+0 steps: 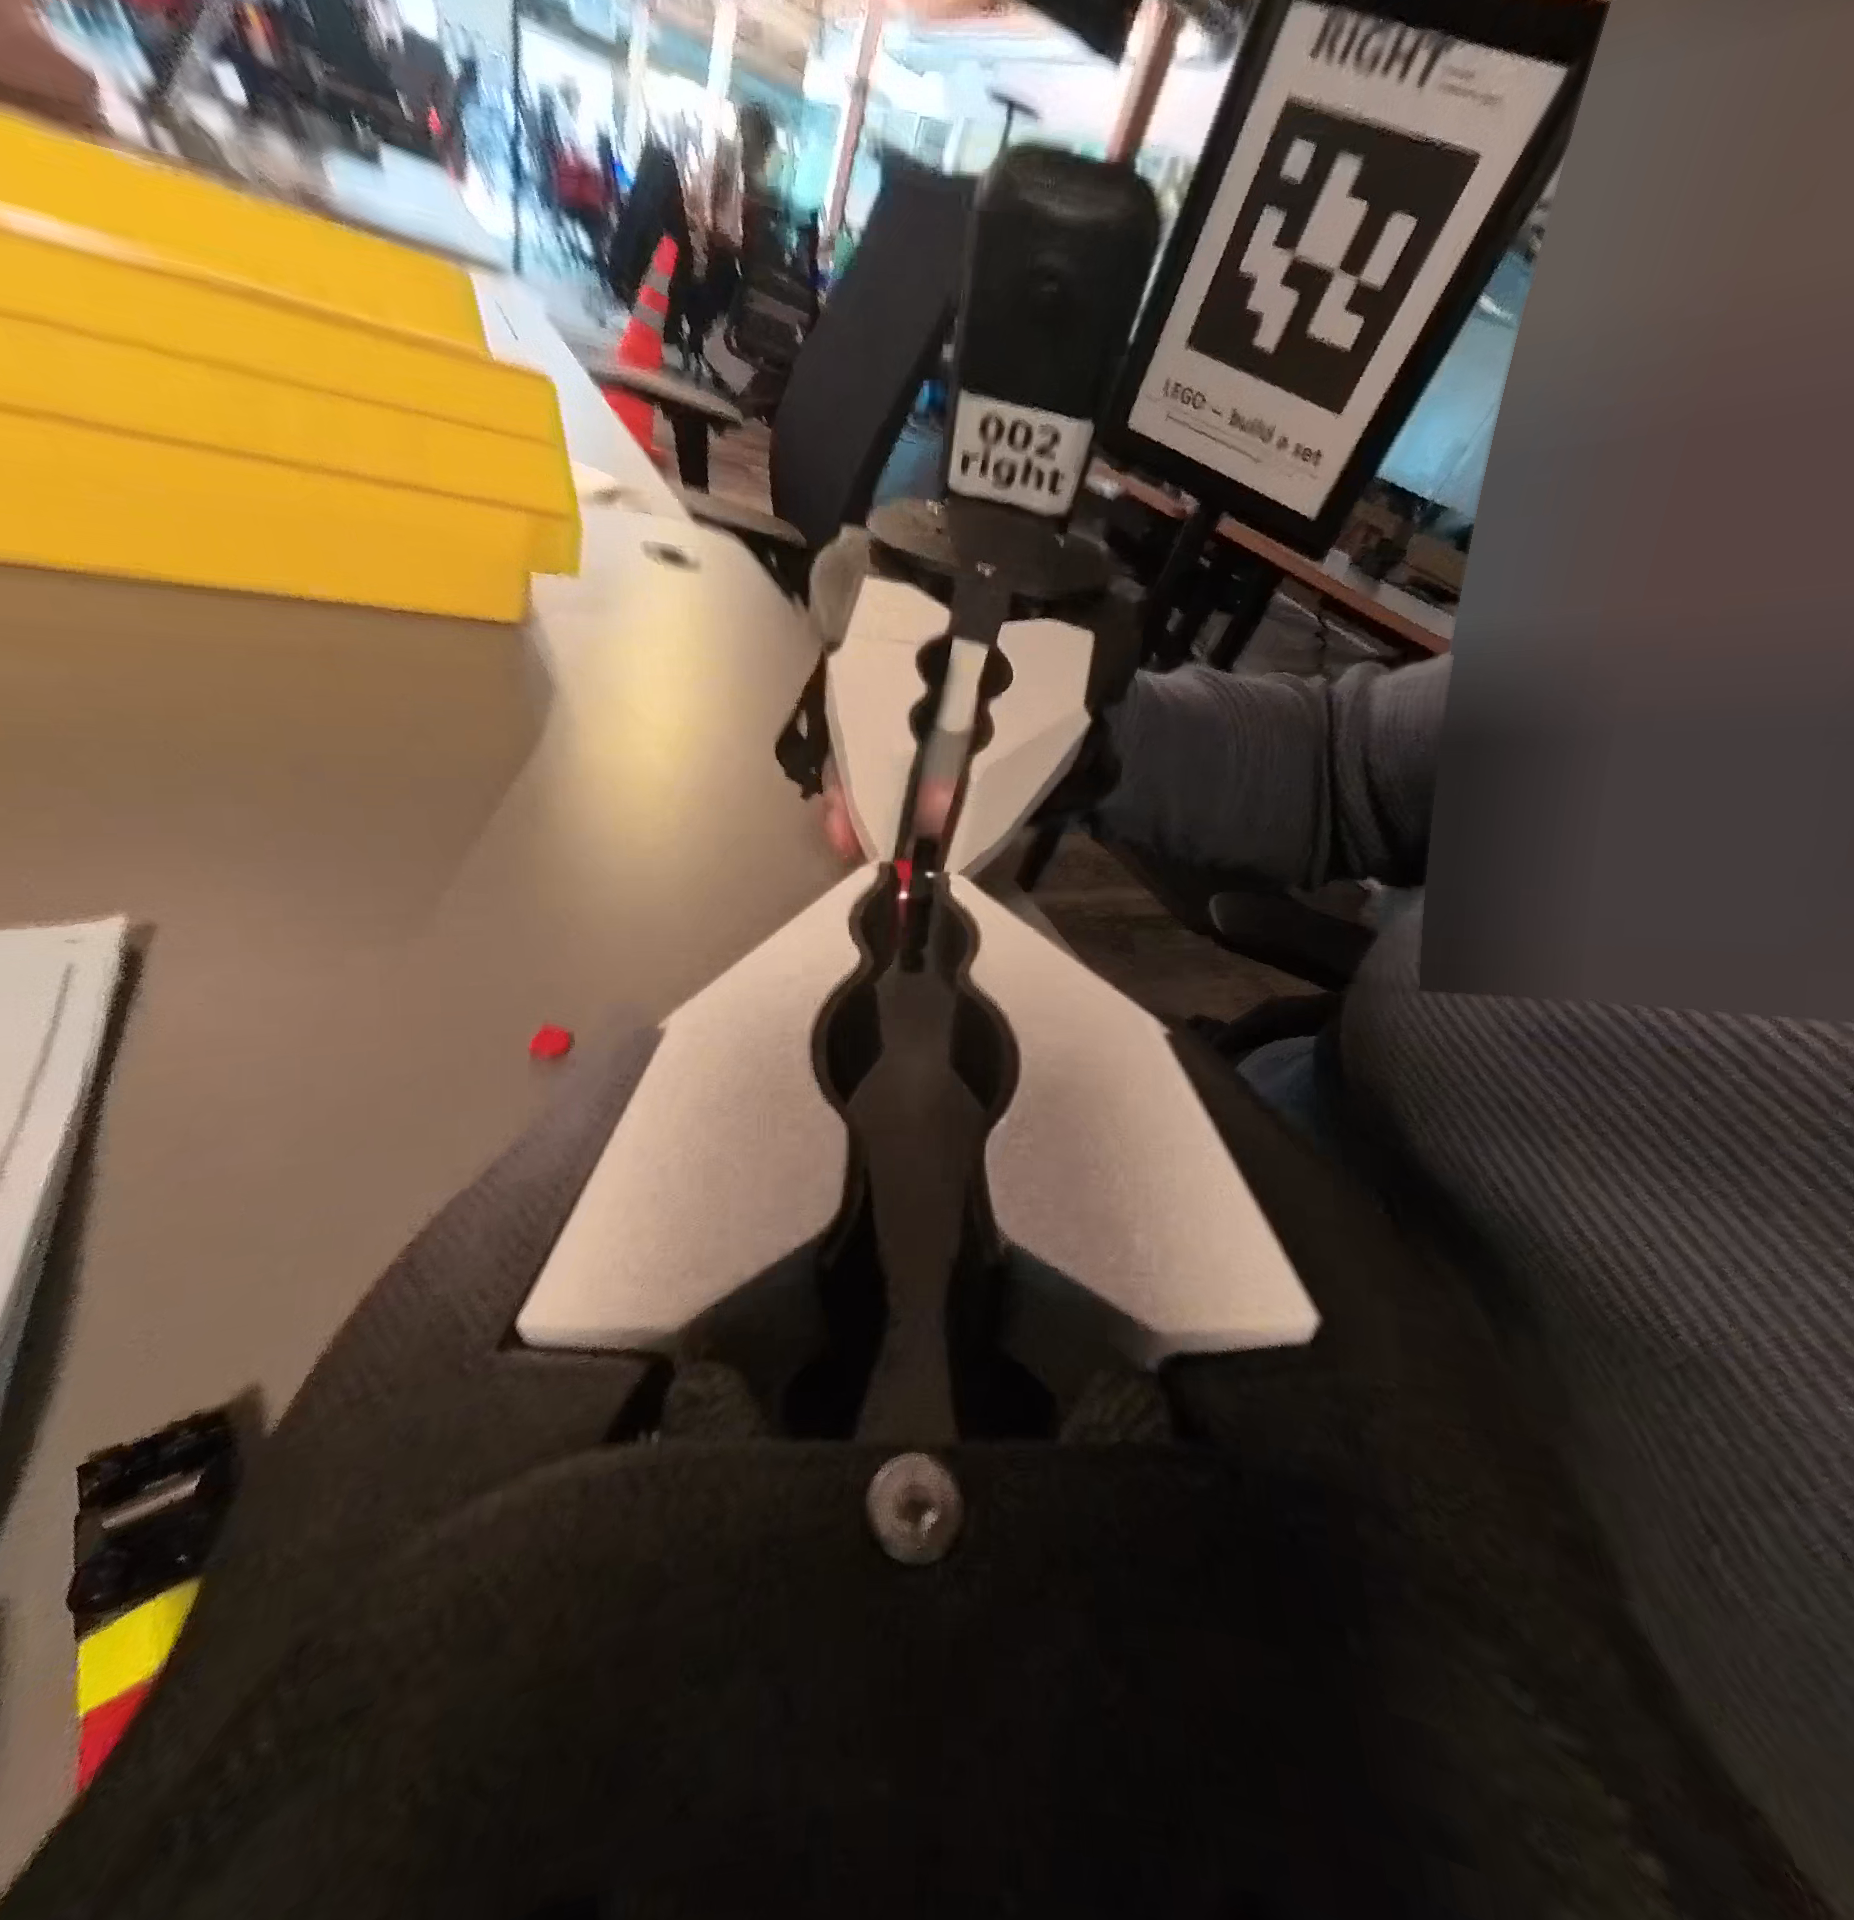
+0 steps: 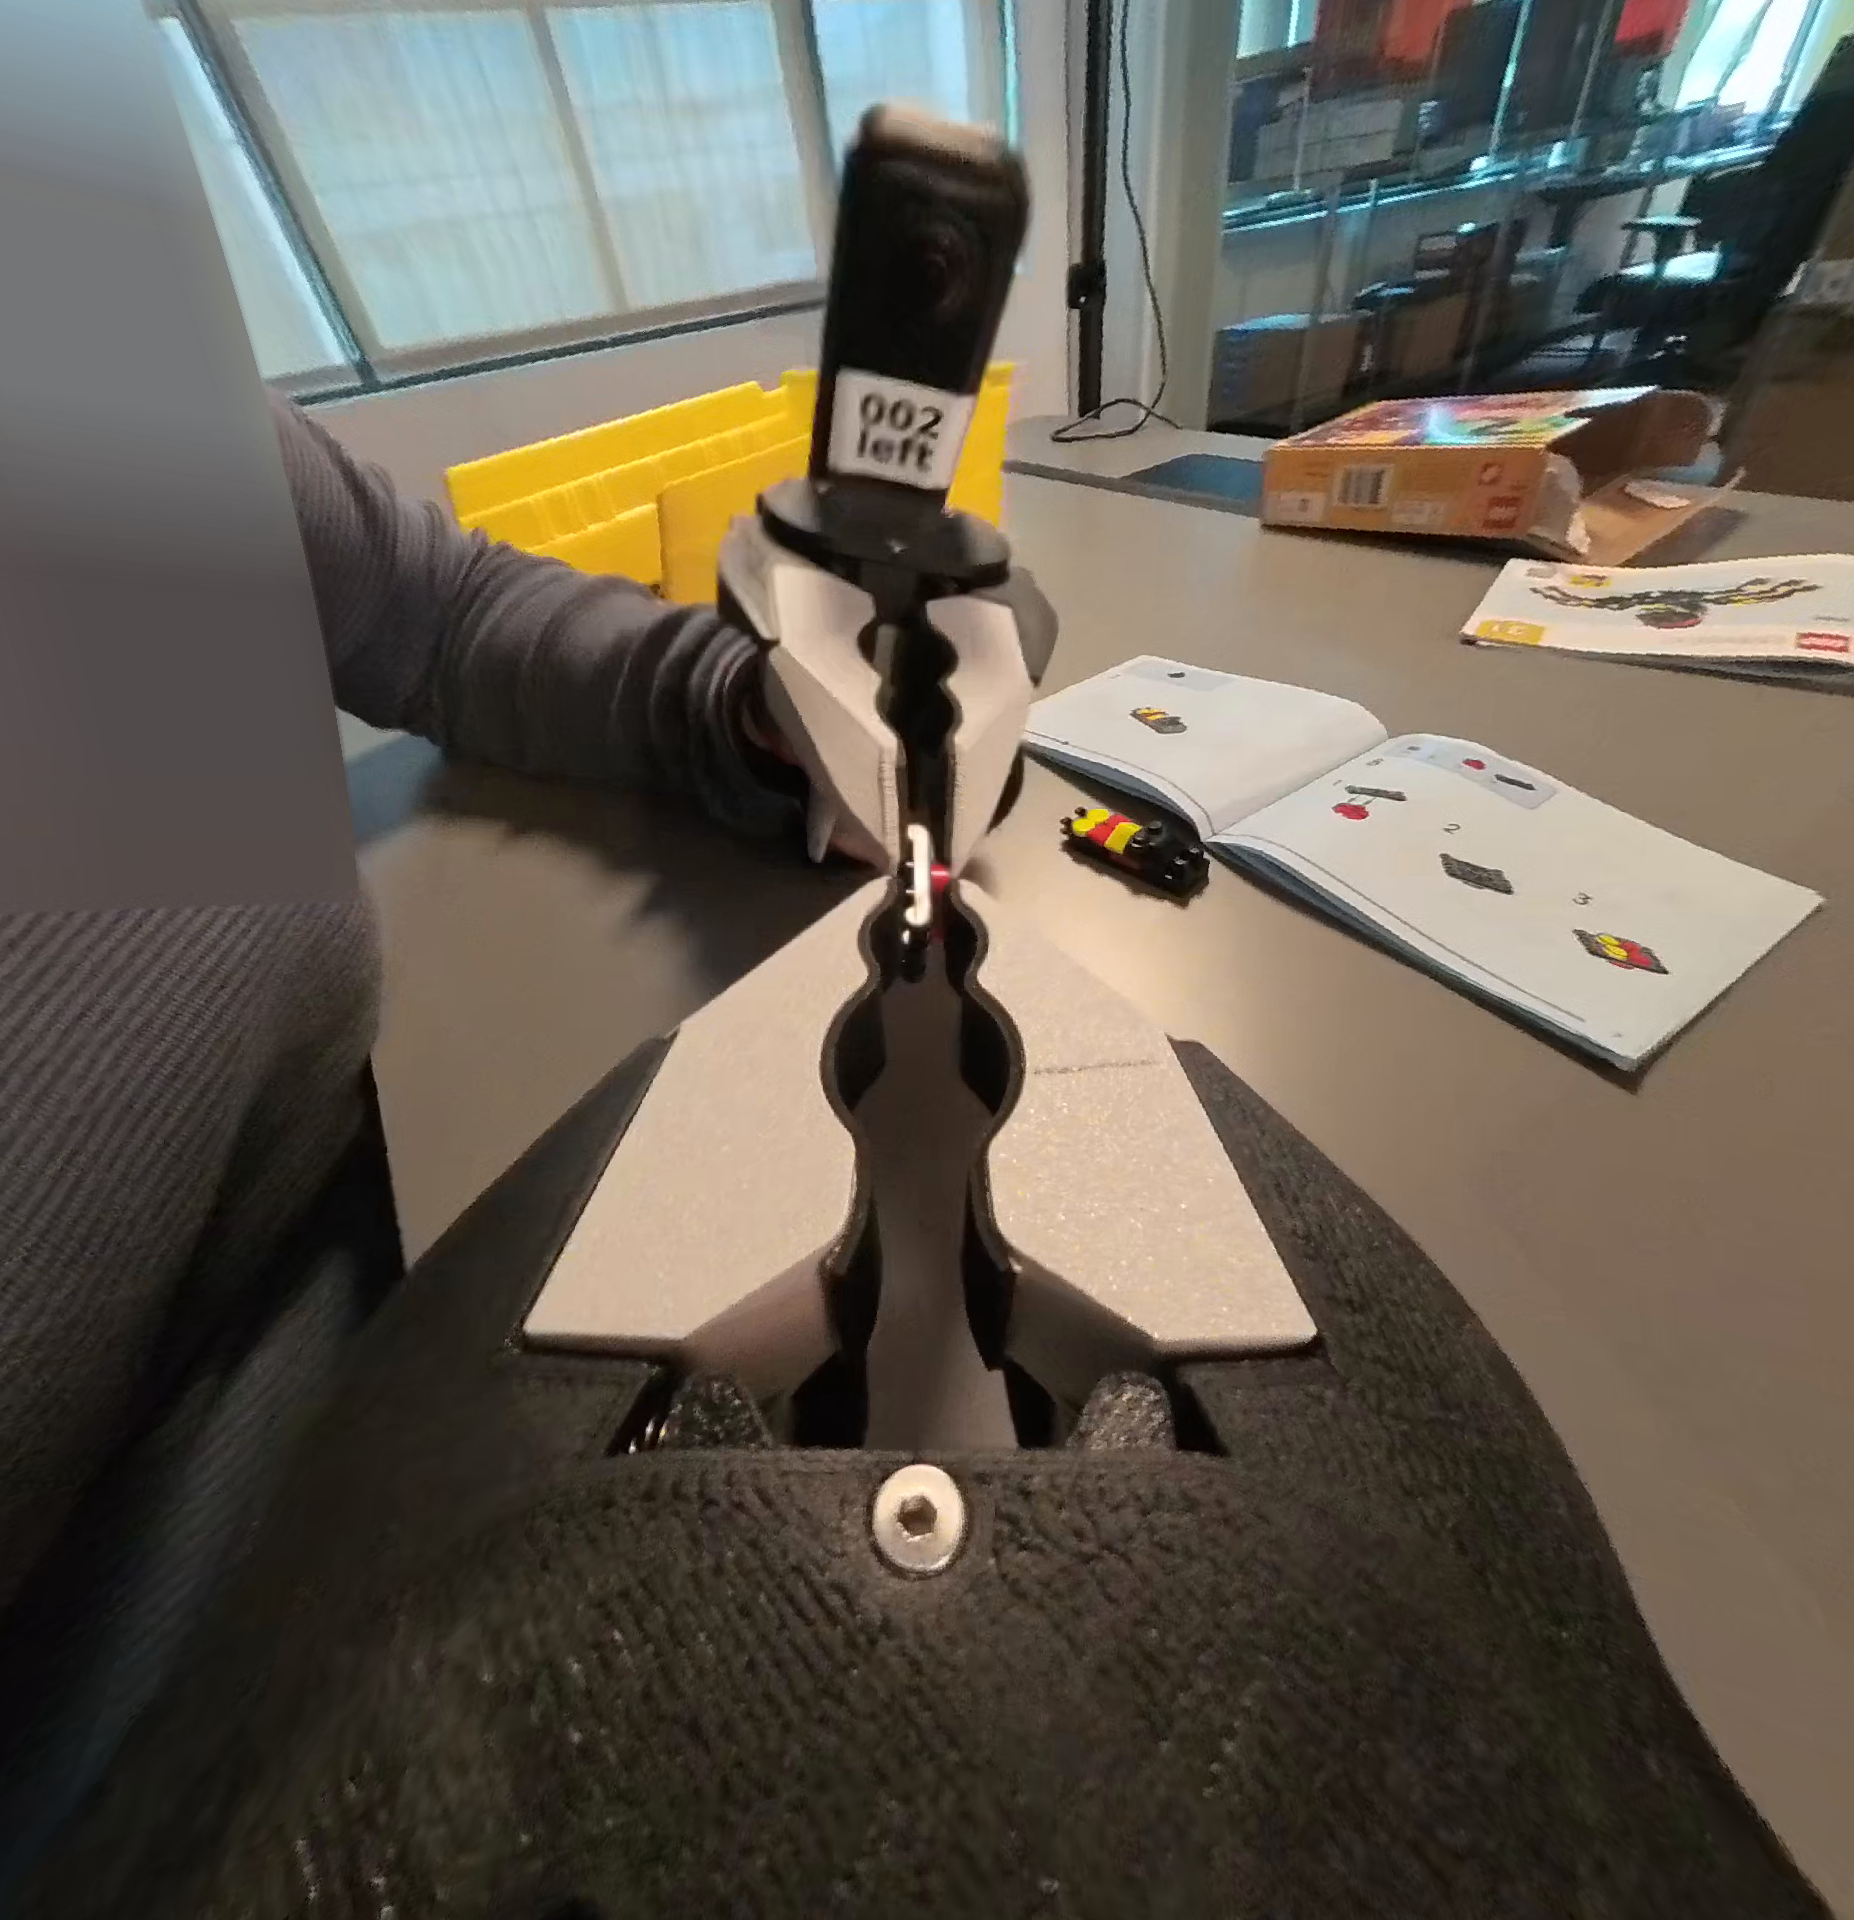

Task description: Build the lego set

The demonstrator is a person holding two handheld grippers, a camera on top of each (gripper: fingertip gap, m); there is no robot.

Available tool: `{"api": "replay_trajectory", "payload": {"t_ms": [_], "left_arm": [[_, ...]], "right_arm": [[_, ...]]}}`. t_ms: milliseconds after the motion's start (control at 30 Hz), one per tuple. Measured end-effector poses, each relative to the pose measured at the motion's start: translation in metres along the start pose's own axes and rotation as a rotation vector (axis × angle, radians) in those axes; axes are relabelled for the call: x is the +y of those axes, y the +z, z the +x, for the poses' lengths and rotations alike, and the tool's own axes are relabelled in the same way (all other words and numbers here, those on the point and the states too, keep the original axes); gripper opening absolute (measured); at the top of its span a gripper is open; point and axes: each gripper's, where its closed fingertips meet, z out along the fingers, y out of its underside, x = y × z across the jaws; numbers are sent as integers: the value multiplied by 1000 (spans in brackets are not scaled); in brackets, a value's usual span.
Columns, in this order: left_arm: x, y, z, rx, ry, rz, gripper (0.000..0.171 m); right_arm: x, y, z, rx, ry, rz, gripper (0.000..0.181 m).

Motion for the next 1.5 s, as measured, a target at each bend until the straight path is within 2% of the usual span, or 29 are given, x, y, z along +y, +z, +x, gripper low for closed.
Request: {"api": "replay_trajectory", "payload": {"t_ms": [33, 67, 167, 233, 333, 400, 533, 667, 800, 967, 1067, 1133, 1233, 1333, 1500], "left_arm": [[5, -1, -4, 4, -48, -59, 6], [12, -3, -7, 12, -96, -126, 6], [39, -10, -2, 107, -317, -337, 5], [57, -12, -8, 71, -375, -428, 5], [69, -12, -19, -8, -379, -481, 6], [72, -12, -26, -66, -366, -495, 15], [61, -17, -38, -199, -251, -425, 35], [52, -34, -43, -407, -133, -334, 43], [70, -31, -31, -446, 10, -435, 52], [74, -22, -40, -494, 221, -510, 50], [67, -39, -65, -693, 277, -510, 41], [51, -54, -76, -827, 321, -429, 37], [26, -63, -72, -880, 374, -258, 39], [10, -69, -66, -886, 398, -129, 39], [4, -68, -57, -830, 408, -70, 37]], "right_arm": [[1, -1, 6, 14, -14, -9, 10], [1, -3, 19, 62, -47, -17, 23], [1, -11, 71, 282, -239, -43, 28], [-4, -10, 95, 360, -344, -41, 26], [-8, -1, 114, 374, -405, -41, 26], [-13, 2, 120, 366, -405, -13, 25], [-19, -4, 119, 331, -389, 46, 25], [-1, -10, 102, 213, -382, -50, 20], [14, -9, 69, -54, -235, -130, 18], [26, -1, 25, -264, -216, -193, 20], [38, 5, -2, -400, -102, -284, 25], [46, 12, 3, -353, -98, -342, 33], [51, 19, 16, -252, -79, -383, 36], [56, 24, 30, -135, -115, -415, 41], [71, 35, 30, -60, -298, -504, 40]]}}
